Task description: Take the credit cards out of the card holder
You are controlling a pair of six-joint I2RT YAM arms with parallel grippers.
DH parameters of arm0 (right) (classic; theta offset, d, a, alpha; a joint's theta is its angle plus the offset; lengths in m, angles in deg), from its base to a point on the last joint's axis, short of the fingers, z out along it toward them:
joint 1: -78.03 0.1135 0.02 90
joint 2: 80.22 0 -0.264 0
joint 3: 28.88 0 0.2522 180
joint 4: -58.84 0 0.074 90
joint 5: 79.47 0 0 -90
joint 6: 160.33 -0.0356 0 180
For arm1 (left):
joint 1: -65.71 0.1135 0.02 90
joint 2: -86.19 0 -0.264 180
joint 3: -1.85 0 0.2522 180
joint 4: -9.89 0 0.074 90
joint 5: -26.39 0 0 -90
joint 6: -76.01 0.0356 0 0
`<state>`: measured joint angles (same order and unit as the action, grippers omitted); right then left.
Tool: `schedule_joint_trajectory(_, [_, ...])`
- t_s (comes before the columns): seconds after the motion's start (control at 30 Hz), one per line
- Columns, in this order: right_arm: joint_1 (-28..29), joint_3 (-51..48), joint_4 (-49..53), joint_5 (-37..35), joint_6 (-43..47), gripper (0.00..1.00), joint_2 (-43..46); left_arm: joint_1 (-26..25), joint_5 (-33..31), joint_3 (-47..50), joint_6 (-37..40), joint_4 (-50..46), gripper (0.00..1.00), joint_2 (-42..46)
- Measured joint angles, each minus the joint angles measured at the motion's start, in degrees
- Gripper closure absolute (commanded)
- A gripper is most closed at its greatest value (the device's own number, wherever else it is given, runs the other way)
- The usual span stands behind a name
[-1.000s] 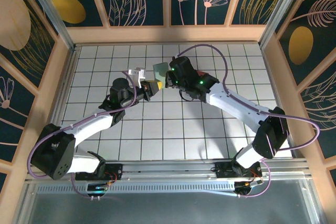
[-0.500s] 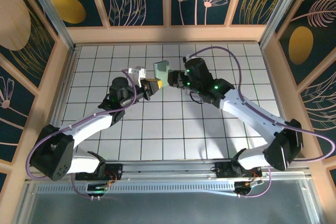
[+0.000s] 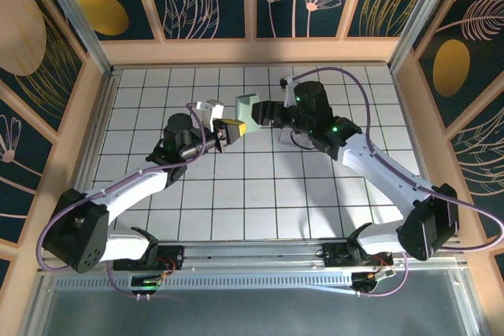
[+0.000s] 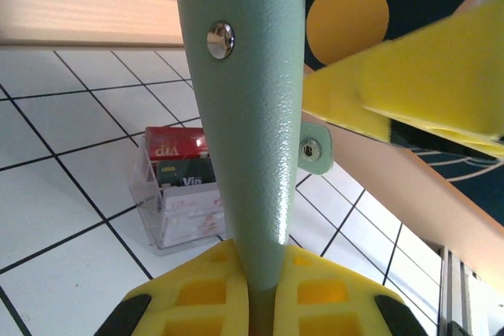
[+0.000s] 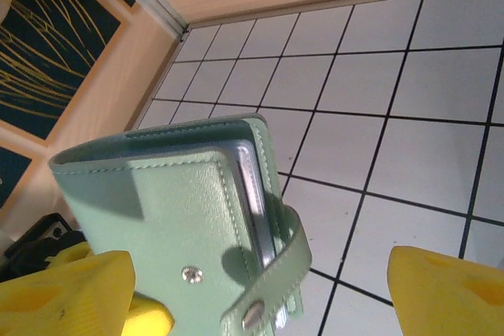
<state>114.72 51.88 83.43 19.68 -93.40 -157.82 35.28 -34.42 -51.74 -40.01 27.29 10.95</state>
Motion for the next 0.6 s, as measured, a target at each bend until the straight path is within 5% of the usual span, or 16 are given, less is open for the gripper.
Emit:
schedule_joint_trajectory(0.17, [-0.11,0.28,0.9,-0.02,0.94,0.26,-1.31,0.0,1.09,-0.15,0.98,-0.13,1.0,0.28])
schedule_joint_trajectory(0.6, [-7.8,-9.99,-0.5,7.65,-0.57,0.72,5.84,0.0,5.35,-0.15,1.88,0.04,1.0,0.81])
